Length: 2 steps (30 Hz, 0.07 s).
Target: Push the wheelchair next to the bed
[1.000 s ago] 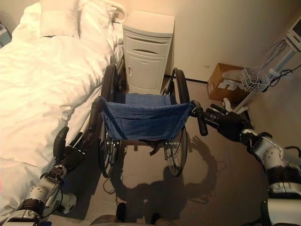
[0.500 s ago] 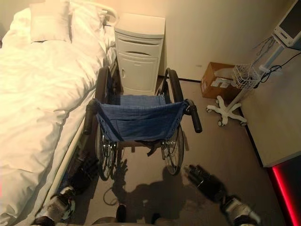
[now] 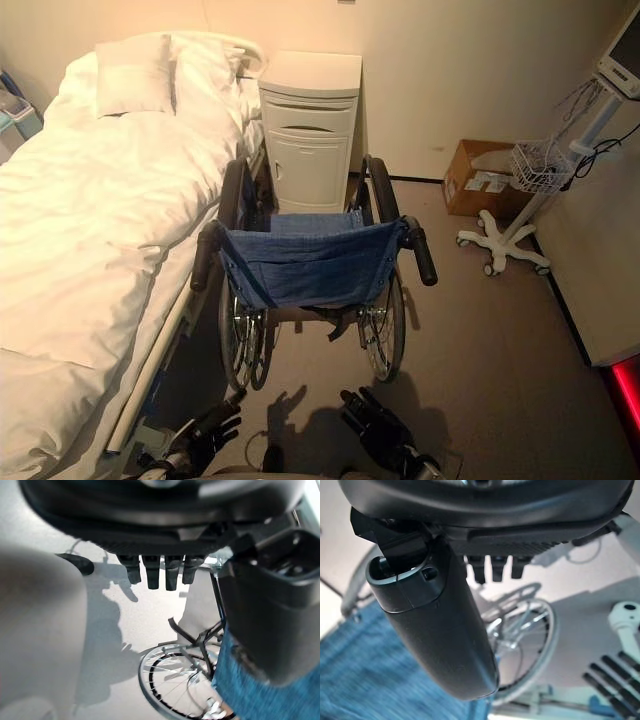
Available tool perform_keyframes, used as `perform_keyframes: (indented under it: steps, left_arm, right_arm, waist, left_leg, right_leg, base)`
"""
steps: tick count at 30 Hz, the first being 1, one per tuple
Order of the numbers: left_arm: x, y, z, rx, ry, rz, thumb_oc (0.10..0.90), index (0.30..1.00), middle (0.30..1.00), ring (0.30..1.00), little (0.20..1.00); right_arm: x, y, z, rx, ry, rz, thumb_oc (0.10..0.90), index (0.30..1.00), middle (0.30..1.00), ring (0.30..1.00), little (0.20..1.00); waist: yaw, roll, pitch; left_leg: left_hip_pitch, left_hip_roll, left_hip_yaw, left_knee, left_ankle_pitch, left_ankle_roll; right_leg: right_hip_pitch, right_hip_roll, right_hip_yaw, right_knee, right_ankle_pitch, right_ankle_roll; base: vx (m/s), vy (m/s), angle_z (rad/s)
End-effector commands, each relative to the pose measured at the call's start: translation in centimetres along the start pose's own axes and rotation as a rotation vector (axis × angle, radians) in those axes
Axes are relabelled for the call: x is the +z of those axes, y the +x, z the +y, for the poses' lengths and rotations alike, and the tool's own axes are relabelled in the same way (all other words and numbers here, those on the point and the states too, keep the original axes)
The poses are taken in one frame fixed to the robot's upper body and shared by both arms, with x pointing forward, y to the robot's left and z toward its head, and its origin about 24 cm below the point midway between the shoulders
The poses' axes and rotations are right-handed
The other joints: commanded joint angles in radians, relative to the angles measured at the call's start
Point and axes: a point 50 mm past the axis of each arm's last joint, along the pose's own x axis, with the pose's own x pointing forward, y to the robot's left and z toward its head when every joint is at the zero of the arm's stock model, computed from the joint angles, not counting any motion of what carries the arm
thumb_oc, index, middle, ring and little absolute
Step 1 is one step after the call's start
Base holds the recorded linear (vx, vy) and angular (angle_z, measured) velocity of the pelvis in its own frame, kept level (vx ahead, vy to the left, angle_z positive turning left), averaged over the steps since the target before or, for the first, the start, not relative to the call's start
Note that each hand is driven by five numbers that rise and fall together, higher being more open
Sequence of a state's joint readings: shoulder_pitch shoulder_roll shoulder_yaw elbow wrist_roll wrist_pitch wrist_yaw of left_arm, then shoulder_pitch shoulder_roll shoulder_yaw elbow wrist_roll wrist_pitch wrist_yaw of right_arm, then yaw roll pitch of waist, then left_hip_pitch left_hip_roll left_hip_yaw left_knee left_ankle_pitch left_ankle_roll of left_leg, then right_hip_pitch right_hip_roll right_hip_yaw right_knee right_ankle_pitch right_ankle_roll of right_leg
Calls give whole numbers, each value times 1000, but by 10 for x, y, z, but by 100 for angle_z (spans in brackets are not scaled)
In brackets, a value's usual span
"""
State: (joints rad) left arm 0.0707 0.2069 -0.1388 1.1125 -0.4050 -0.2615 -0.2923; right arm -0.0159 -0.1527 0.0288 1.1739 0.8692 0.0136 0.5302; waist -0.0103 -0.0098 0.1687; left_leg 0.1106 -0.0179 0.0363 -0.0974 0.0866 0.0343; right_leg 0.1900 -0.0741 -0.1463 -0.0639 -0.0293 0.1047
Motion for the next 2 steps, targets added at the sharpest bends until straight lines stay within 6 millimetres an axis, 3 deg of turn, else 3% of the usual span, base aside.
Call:
perform_keyframes:
  steps: [1,2]
  left_arm:
    - [38,18,-30,-102,51,-170,800,900,900,900,900]
    - [38,18,-32,-103,54,-172,800,900,900,900,900]
  right_arm:
    - [16,10,22,135,-142,-41,800,900,900,900,900]
    - [13,10,23,126,-144,-33,800,900,900,900,900]
  waist:
    - [10,20,-3]
    - [7,23,-2]
  left_leg:
    - [21,-26,58,87,-164,9]
    - [20,-26,58,88,-164,9]
  right_leg:
    - [-107,9,15,119,-10,-5]
    - [-109,9,17,121,-11,-5]
  base:
    - [-48,58,-6]
    - [-54,61,-7]
